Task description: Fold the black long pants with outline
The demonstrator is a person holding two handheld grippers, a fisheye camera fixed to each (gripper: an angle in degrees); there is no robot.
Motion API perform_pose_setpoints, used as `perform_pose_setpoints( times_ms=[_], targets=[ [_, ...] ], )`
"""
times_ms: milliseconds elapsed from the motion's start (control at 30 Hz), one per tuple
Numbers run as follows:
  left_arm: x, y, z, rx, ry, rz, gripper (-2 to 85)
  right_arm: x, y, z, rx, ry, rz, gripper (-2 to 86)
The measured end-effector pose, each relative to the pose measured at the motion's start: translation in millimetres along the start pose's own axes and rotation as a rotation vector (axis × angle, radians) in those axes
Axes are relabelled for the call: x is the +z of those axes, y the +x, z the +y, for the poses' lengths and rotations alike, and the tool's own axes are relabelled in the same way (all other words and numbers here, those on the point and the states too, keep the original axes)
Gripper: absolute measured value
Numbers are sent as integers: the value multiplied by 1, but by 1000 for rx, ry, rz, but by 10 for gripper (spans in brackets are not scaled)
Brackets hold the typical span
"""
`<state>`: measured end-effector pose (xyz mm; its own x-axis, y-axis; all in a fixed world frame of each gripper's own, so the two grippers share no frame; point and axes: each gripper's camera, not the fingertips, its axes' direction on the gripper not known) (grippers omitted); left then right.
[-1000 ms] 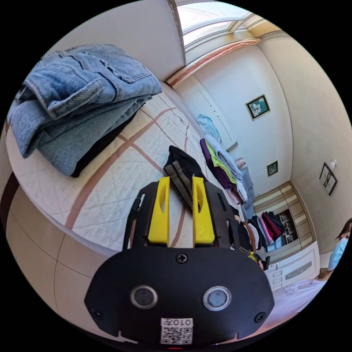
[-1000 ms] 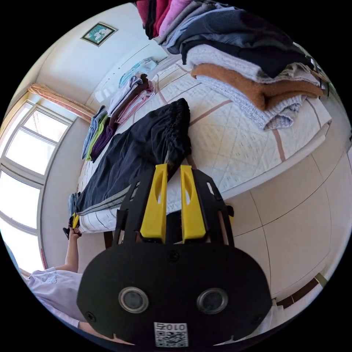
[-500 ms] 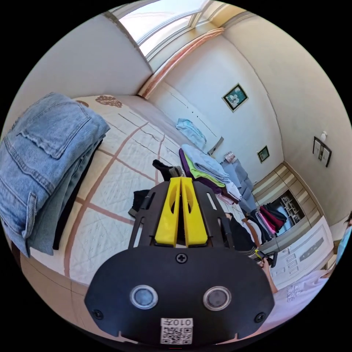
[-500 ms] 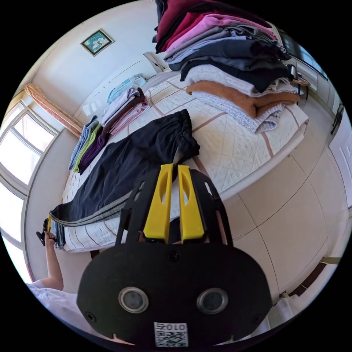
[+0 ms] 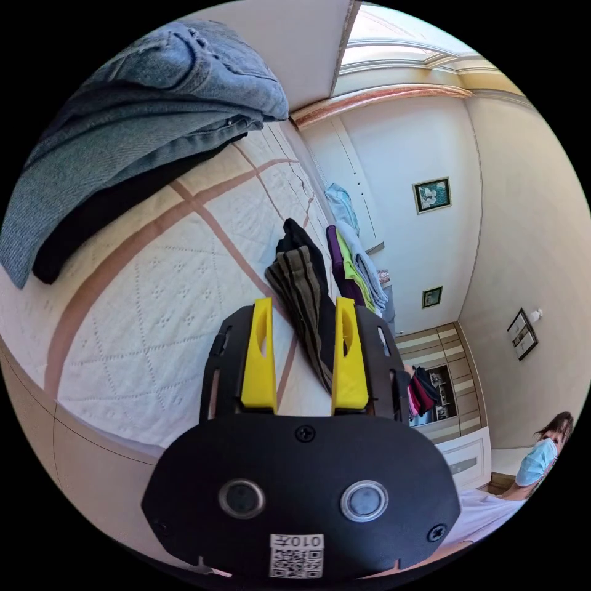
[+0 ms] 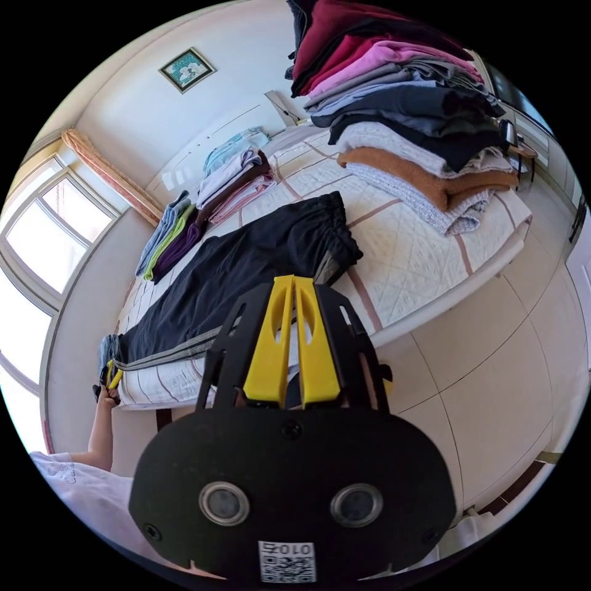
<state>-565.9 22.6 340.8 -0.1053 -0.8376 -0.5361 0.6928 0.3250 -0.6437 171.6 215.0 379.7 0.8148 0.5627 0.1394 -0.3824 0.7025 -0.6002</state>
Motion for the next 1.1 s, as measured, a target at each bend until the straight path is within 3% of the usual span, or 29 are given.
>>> perform_pose_setpoints(
  times_ms=[300, 500, 600, 667, 833, 967, 1100],
  targets=[
    [16, 2, 5, 50, 110, 80, 43, 38, -22, 15, -50, -86, -7, 25],
    [-52, 76, 14, 245, 130, -48, 20, 52, -32, 12, -85, -97, 62, 28],
    [-43, 38, 3, 168, 47, -138, 19, 75, -39, 3, -131, -126, 105, 30],
    [-28, -2, 13, 69, 5, -102, 19, 88, -44, -5, -149, -149, 125, 33],
    [-21, 1, 58, 157, 73, -151, 18, 91, -50, -23, -115, -2, 248, 68],
    [-13, 12, 82, 219, 74, -176, 16, 139, -36, -46, -147, -201, 277, 69],
    [-6, 22, 94, 256, 67, -268, 15, 164, -25, -65, -123, -234, 285, 69]
  ],
)
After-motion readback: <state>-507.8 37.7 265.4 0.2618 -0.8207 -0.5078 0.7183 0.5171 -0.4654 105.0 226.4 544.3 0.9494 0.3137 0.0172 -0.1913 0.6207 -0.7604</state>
